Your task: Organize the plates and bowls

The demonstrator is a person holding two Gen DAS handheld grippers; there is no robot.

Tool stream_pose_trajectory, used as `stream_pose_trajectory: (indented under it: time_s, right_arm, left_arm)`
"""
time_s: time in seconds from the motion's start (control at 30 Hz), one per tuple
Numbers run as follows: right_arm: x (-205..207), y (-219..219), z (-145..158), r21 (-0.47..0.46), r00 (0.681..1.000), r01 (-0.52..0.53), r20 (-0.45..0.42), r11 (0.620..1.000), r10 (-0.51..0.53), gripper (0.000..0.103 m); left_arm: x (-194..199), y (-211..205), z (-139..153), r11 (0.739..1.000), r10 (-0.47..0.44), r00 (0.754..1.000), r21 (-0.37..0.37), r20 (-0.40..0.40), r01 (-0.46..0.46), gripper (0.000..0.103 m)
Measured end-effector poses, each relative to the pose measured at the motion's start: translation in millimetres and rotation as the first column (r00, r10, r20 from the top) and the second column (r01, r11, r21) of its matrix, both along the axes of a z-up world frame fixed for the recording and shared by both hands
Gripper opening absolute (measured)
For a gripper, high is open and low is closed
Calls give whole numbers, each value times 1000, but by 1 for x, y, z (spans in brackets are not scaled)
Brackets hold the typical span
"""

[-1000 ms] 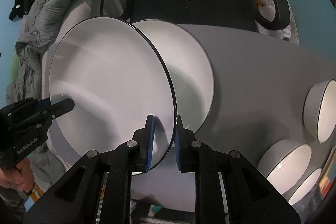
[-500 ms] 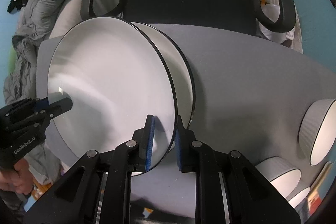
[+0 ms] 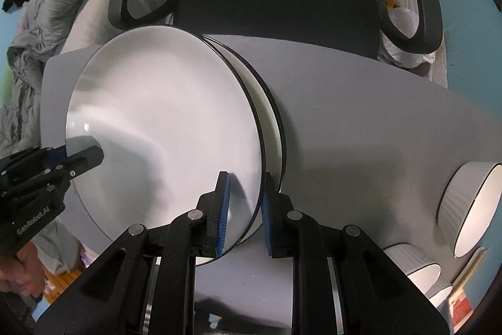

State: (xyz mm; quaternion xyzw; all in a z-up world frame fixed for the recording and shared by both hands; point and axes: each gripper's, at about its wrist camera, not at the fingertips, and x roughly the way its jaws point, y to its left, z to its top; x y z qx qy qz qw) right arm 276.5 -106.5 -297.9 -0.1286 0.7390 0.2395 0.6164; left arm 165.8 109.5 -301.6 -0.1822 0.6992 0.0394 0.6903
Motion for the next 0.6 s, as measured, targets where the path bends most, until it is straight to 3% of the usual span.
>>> stream_pose_trajectory:
  time_s: [0.13,0.2,0.47,0.6]
  right_arm:
    - [-2,5,1,-2,1000,13,-8,1000,-13,33]
    - [-1,7,1,5,999,33,-26,999,-33,44]
    - [-7,19,8,-77,1000,23,-4,997,-23,55]
    - [-10,20,12,-114,1000,9,21,993,-7,56]
  left_arm:
    - [1,0,-1,1000,-6,1000,-5,-1,6,19]
    - [1,-1,-2,1000,-12,1000,-2,-4,12,20]
    - [3,-3,-4,1000,-26,1000,7,-10,26,21]
    - [2,-4,-2,1000,-30,1000,-6,-1,30,21]
